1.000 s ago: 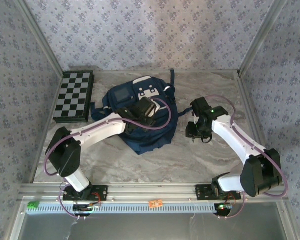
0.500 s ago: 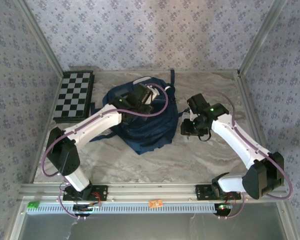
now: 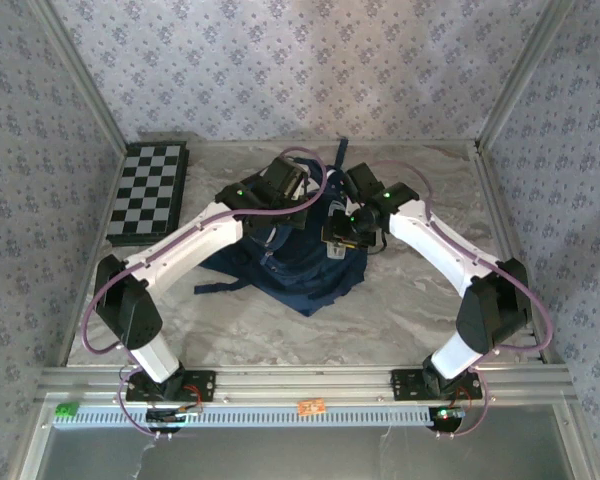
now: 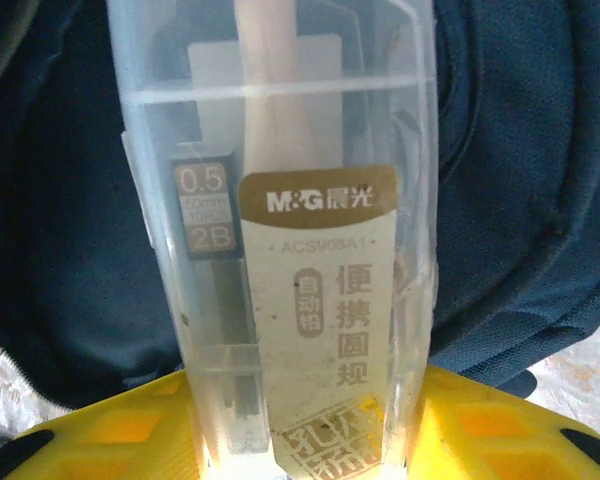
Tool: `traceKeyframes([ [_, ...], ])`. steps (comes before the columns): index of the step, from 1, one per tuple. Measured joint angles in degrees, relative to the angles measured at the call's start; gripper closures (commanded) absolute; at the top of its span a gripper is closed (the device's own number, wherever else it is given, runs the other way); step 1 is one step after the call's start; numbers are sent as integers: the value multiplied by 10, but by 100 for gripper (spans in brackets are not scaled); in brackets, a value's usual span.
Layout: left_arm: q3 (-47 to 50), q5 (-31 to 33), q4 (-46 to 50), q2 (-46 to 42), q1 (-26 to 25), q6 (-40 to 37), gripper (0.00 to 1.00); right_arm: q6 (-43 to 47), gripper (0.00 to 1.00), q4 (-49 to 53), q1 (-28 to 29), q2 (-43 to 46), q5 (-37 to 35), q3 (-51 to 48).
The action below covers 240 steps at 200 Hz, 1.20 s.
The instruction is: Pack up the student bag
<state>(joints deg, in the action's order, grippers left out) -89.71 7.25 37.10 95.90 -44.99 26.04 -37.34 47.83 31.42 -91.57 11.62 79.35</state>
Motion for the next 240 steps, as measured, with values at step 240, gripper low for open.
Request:
traceKeyframes([
  [240, 20, -17, -44, 12, 22, 130, 100, -178, 71, -340, 13, -63, 103, -87],
])
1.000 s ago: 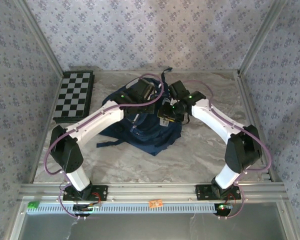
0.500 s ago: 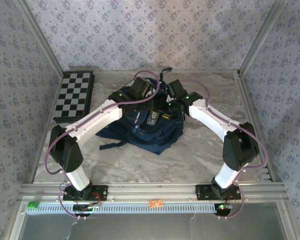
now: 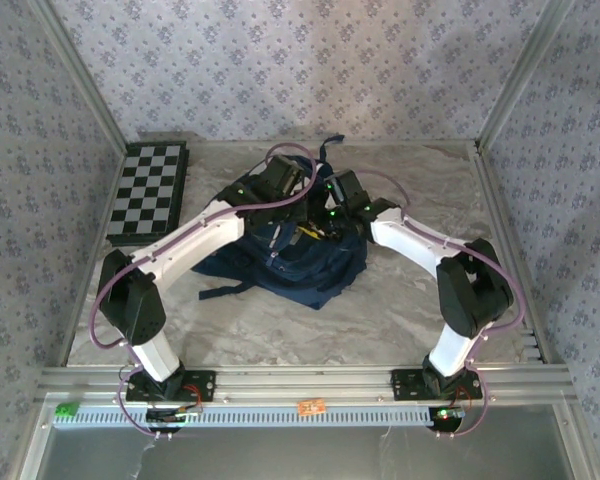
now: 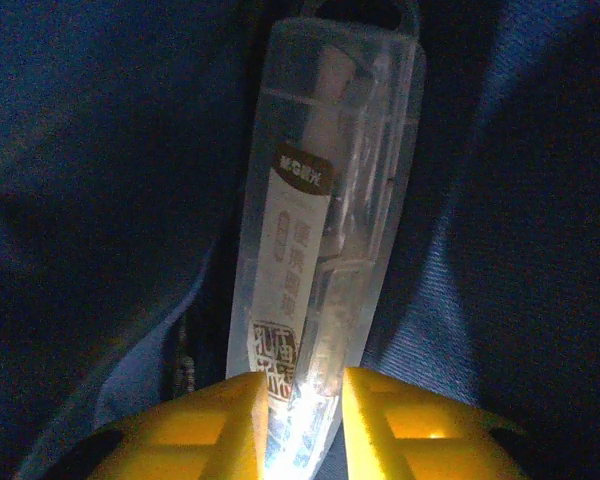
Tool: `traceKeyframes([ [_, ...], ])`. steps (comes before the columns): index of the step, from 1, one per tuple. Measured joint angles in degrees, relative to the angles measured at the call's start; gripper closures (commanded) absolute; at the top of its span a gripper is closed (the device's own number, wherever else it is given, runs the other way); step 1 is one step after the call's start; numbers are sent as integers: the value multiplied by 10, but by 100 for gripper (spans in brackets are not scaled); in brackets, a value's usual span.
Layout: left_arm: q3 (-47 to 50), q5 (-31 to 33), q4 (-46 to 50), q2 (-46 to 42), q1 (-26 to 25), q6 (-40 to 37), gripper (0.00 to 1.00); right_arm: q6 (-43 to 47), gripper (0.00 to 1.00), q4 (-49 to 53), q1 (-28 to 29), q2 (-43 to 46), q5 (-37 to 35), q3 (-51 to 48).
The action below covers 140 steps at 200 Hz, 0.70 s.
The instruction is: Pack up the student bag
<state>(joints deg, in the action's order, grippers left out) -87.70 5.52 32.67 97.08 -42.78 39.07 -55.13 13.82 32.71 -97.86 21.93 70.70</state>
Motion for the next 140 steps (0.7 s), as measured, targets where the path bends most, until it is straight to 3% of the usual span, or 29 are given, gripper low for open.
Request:
traceKeyframes([
  [21, 1, -5, -1, 0, 1, 7, 100, -2, 68, -17, -6, 12, 5, -22],
  [52, 14, -36, -5, -7, 9, 23, 65, 7, 64, 9, -25, 94, -3, -83],
  [67, 32, -57, -11, -26, 17, 36, 55, 23, 64, 52, -31, 143, -22, -90],
  [103, 166, -100, -41, -156, 61, 95, 46, 54, 64, 126, -30, 236, -68, -118],
  [140, 314, -122, -97, -244, 122, 196, 43, 61, 63, 175, 1, 256, -94, -146],
])
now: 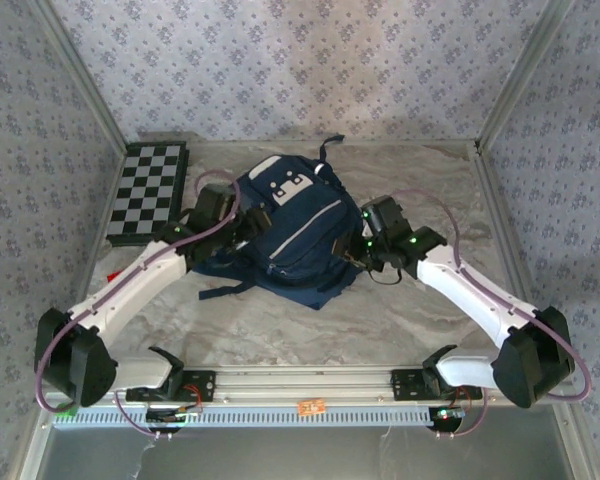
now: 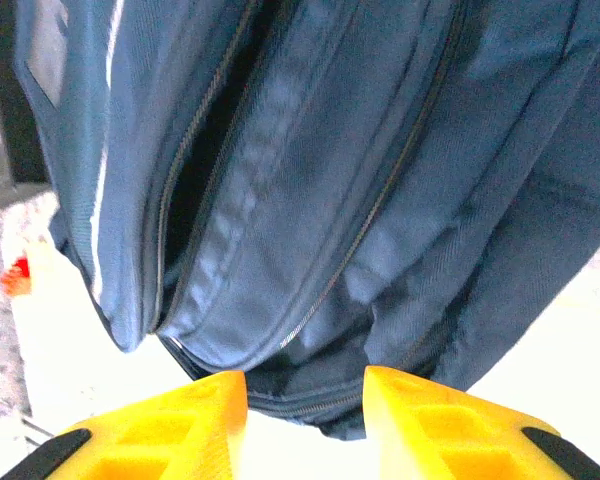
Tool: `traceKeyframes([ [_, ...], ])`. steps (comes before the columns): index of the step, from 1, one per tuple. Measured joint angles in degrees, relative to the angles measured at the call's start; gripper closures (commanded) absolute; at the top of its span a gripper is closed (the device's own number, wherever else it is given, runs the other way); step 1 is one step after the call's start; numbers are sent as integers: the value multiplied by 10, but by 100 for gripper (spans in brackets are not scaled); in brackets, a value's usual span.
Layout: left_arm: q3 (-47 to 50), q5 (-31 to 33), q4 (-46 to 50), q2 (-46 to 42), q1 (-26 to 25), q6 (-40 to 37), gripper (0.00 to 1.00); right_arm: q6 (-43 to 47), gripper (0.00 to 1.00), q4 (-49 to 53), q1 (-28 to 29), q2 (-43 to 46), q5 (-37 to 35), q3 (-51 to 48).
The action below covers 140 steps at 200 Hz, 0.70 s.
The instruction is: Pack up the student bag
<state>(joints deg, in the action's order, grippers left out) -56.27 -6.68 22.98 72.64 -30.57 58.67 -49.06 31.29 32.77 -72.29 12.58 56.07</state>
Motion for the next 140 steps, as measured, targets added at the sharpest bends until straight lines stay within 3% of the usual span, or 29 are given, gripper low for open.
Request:
traceKeyframes([
  [25, 77, -16, -58, 11, 6, 61, 43, 3, 63, 8, 27, -1, -13, 0],
  [64, 88, -24, -133, 63, 6, 106, 51, 3, 63, 10, 38, -9, -24, 0],
  [86, 88, -24, -169, 81, 6, 123, 74, 3, 63, 9, 44, -10, -29, 0],
  [118, 88, -26, -183, 97, 5, 149, 93, 18, 58, 44, 52, -28, -53, 26],
  [140, 87, -25, -201, 101, -8, 177, 98, 33, 52, 83, 66, -52, -86, 79],
])
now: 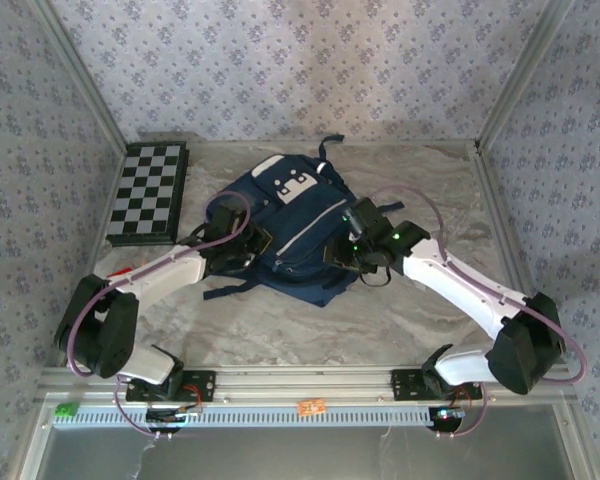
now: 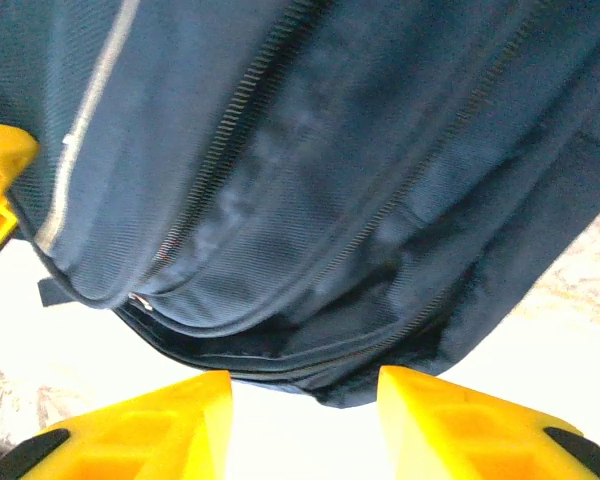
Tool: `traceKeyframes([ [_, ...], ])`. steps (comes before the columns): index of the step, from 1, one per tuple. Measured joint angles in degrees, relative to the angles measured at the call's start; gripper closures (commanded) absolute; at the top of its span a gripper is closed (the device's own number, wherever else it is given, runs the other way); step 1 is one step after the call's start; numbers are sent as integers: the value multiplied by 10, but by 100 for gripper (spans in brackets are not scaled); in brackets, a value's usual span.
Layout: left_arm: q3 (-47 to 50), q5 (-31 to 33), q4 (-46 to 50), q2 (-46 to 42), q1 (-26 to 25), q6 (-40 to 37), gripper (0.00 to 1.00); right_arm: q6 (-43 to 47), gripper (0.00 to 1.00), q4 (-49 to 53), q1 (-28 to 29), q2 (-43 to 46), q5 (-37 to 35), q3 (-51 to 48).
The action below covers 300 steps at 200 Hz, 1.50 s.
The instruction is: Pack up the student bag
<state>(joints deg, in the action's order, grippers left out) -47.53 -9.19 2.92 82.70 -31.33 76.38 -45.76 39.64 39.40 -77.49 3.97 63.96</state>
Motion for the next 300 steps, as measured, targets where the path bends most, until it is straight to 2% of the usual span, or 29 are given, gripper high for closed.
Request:
traceKeyframes([
  [33, -11, 14, -17, 16, -44, 55, 100, 6, 50, 45, 56, -40, -61, 78],
  [77, -40, 25, -37, 41, -96, 132, 100, -32, 50, 47, 129, -69, -106, 84],
  [132, -41, 37, -45, 41, -112, 167, 100, -85, 49, 29, 136, -113, -164, 71],
  [195, -41, 50, -45, 40, -116, 169, 100, -149, 43, 40, 145, -160, -216, 88],
  [235, -39, 63, -45, 27, -116, 167, 100, -171, 51, 75, 153, -177, -248, 115],
  [278, -37, 66, -42, 13, -116, 162, 100, -151, 71, 81, 166, -155, -271, 109],
  [300, -37, 70, -40, 12, -115, 159, 100, -132, 72, 82, 166, -155, -266, 108],
])
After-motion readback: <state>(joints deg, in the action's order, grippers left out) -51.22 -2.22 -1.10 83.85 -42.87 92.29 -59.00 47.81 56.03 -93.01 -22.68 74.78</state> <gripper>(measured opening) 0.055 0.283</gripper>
